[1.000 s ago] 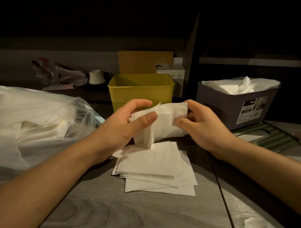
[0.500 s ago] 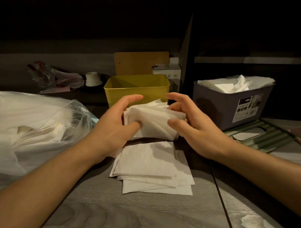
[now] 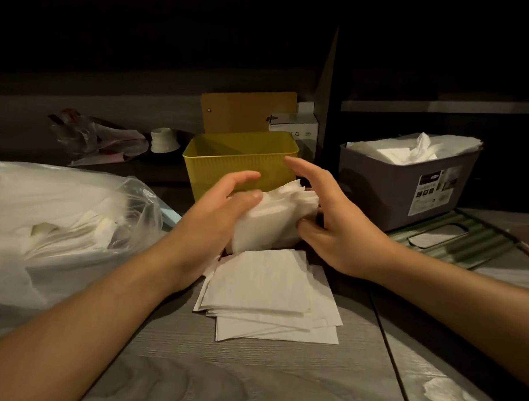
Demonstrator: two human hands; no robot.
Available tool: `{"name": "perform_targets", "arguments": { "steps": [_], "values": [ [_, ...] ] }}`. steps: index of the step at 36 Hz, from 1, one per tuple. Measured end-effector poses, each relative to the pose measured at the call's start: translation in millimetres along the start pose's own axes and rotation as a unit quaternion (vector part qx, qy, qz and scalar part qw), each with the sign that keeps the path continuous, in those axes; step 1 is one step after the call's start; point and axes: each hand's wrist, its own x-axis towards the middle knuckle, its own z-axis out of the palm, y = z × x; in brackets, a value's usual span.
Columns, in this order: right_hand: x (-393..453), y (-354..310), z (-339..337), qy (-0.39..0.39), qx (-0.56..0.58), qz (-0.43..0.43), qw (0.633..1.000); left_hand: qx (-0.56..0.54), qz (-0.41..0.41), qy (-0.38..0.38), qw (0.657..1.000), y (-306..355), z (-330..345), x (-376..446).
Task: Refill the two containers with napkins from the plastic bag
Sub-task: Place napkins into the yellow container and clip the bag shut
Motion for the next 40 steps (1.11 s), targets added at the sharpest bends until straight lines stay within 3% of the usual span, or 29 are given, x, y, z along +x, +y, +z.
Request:
{"name": "perform_targets", "arguments": {
  "steps": [6,10,14,21,24,25,27,29,31,40],
  "values": [
    [2.2,-2.1,3.5,-0.015,-0.026,0.011,0.999,0.025,-0.005,0.053,0.998,0.2,6.5,4.4],
    [2.8,1.0,2.8,-0.012,-0.042,0.022,0.999,-0.037,-0.012,-0.023,0.999,-0.4,-1.6,2.4],
    [3.2,3.5,2.6,0.001,-0.079,-0.002,0.997,0.087,0.015,-0.065,0.994,-4.3,-6.3,2.6],
    [2.8,8.3,3.2,0.045,-0.132,-0.027,0.990,0.120,0.025,0.006,0.992,-10.8,-14.2,7.5],
    [-0.3,-2.0,-5.7,0.112,-0.162,-0.122,0.973,0.140,0.033,0.023,0.989,-14.6,-16.2,9.1],
    [-3.2,-6.5,-10.0,0.102,-0.152,-0.173,0.968,0.145,0.039,0.027,0.988,-15.7,-16.7,9.1],
    [-11.1,-14.9,-16.2,-0.002,-0.118,-0.249,0.961,0.146,0.046,0.032,0.988,-16.7,-17.5,8.0],
    [-18.1,-22.1,-14.2,-0.134,-0.125,-0.269,0.945,0.145,0.048,0.037,0.988,-17.0,-18.0,6.8],
    [-20.4,-23.5,-7.2,-0.196,-0.161,-0.276,0.927,0.150,0.049,0.039,0.987,-17.6,-18.5,6.3],
    [-19.0,-16.2,-5.1,-0.170,-0.156,-0.258,0.938,0.144,0.037,0.017,0.989,-18.9,-21.2,6.1]
  ]
}}
